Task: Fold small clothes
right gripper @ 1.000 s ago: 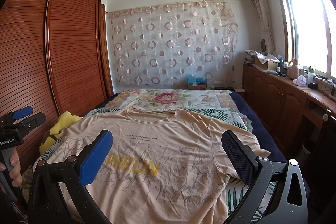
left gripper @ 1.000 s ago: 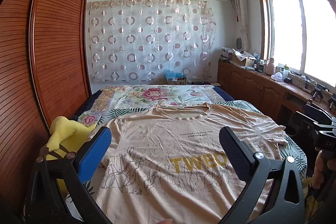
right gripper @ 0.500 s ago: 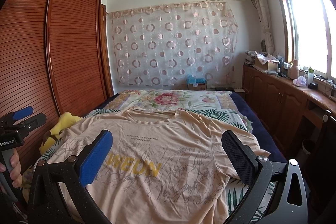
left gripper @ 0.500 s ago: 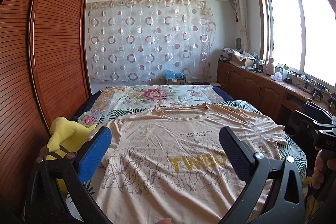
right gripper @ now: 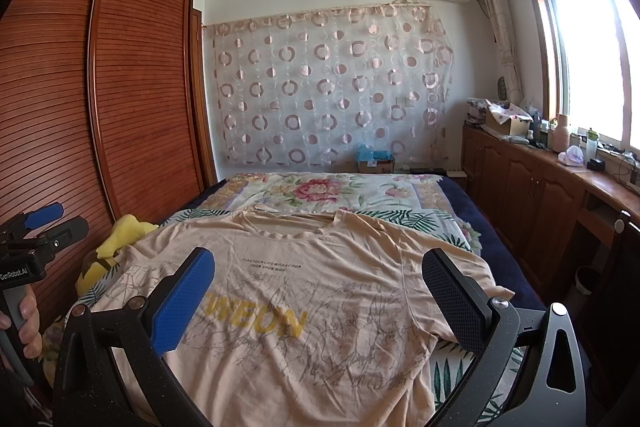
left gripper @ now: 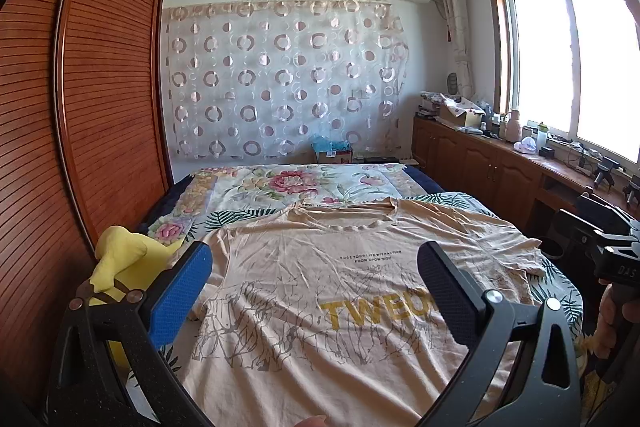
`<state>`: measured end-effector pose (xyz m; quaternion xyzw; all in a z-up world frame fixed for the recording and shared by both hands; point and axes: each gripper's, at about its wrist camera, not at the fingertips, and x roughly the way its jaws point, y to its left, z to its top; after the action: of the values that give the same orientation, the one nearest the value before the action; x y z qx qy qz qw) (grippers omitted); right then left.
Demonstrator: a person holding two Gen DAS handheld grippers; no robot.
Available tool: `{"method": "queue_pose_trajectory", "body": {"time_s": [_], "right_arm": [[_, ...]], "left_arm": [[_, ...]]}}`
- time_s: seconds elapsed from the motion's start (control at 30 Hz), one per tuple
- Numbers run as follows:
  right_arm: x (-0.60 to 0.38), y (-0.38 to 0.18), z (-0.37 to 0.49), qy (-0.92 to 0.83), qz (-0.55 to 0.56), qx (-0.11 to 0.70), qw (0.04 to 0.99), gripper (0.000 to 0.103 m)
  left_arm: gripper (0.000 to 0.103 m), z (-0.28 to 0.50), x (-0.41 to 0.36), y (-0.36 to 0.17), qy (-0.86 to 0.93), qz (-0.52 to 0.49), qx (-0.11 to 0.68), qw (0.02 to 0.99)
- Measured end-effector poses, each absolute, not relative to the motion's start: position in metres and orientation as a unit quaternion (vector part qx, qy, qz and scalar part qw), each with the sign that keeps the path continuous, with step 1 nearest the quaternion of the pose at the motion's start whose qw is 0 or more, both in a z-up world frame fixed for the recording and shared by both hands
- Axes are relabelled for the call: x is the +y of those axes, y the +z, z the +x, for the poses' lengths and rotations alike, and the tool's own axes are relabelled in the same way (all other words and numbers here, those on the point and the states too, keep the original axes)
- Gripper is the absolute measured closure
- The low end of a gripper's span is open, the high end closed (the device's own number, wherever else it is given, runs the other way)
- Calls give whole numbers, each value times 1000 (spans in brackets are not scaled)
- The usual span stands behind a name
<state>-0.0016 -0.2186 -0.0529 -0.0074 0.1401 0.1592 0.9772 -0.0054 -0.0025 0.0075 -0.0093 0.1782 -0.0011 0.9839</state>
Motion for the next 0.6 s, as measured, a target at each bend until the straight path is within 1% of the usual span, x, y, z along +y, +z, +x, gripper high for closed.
{"method": "queue_pose_trajectory", "body": {"time_s": [0.6], "right_arm": [[-217,-52,-1,161,-7,137,977,0]], "left_arm": [[0,-9,-7,13,-1,-8,177,984]]}}
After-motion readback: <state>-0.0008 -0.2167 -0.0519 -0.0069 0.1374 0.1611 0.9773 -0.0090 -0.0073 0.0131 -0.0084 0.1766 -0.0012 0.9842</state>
